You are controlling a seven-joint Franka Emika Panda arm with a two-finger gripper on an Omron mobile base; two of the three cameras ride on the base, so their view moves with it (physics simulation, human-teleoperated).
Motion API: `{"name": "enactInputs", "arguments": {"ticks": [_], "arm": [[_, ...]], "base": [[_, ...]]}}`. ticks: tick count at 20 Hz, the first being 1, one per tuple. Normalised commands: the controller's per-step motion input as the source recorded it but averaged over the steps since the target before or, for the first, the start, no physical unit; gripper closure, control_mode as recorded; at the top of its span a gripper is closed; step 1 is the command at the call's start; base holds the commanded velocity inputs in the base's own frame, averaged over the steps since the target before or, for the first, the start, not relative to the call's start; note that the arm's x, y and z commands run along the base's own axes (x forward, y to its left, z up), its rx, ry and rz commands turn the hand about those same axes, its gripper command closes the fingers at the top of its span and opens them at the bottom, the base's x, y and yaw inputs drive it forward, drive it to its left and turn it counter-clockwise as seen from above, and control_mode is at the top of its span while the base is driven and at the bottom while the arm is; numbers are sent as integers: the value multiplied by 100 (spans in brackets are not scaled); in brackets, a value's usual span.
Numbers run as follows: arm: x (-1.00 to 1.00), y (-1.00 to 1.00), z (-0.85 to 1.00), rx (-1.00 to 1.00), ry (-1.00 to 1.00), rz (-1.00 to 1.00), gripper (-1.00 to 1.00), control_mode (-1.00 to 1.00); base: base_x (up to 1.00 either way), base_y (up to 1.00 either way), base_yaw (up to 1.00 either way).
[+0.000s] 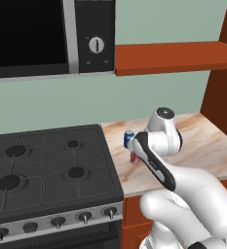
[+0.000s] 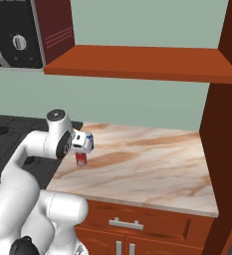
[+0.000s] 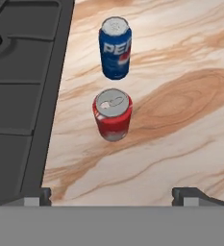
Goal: Four empty soda cans are scattered around the kitchen. Gather all the cans and cluster them next to the stove for recycling.
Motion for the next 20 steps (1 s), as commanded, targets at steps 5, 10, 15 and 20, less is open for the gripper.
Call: {"name": "enactInputs", "arguments": {"ticks": [5, 10, 15, 20], "arm": [[-31, 1, 12, 0, 10, 0, -100, -100], [-19, 0, 11, 0, 8, 0, -100, -100], [-5, 0, 18, 0, 10, 0, -100, -100], [-1, 0, 9, 0, 6, 0, -100, -100]], "base": [[0, 0, 0], [0, 0, 0], [0, 0, 0], [0, 0, 0]]}}
